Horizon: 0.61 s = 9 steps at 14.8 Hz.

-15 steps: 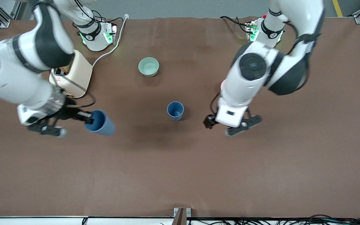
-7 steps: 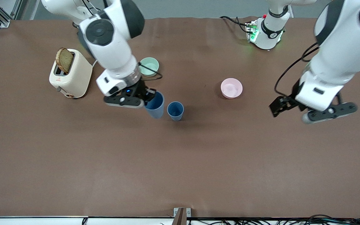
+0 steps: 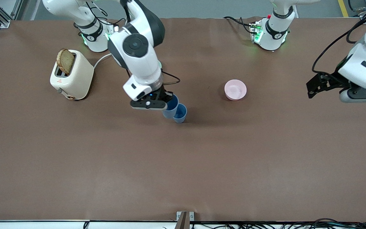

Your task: Stack blue cups with both arms

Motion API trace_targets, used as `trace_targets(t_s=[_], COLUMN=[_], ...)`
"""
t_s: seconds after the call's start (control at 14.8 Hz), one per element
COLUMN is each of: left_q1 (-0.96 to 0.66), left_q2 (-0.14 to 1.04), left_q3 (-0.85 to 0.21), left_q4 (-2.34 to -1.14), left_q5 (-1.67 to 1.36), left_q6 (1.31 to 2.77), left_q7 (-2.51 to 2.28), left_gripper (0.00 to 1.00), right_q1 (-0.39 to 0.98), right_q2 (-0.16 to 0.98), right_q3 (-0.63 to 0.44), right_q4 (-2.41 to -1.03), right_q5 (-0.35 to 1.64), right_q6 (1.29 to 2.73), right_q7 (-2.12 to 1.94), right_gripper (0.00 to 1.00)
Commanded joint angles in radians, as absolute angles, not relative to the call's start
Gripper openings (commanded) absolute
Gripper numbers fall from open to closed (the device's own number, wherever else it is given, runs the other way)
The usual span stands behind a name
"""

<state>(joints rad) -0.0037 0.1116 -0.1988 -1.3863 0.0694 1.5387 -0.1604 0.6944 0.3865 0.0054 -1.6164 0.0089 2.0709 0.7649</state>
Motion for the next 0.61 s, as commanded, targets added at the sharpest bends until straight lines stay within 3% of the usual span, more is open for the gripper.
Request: trace_targets(t_s=[0.0, 0.2, 0.54], left_q1=[-0.005, -0.014, -0.005], left_q2=[0.005, -0.075, -0.08], left_q3=[-0.172, -0.156, -0.156], left_q4=[-1.517, -1.617, -1.611], left_q5=[0.022, 0.02, -0.015], left_q6=[1.545, 1.551, 1.551], left_q7=[-0.126, -0.114, -0.058], left_gripper=[1.0, 1.0, 1.0], right_q1=[0.721, 0.733, 0.739], right_q2=[0.397, 0.407, 0.407], right_q3=[-0.006, -0.006, -0.005], right_q4=[-1.624, -1.654, -1.704], right_q5=[-0.014, -0.014, -0.014], right_q6=[2.094, 2.126, 2.18], right_q7=[0.792, 0.793, 0.793], right_gripper=[0.01, 0.01, 0.02])
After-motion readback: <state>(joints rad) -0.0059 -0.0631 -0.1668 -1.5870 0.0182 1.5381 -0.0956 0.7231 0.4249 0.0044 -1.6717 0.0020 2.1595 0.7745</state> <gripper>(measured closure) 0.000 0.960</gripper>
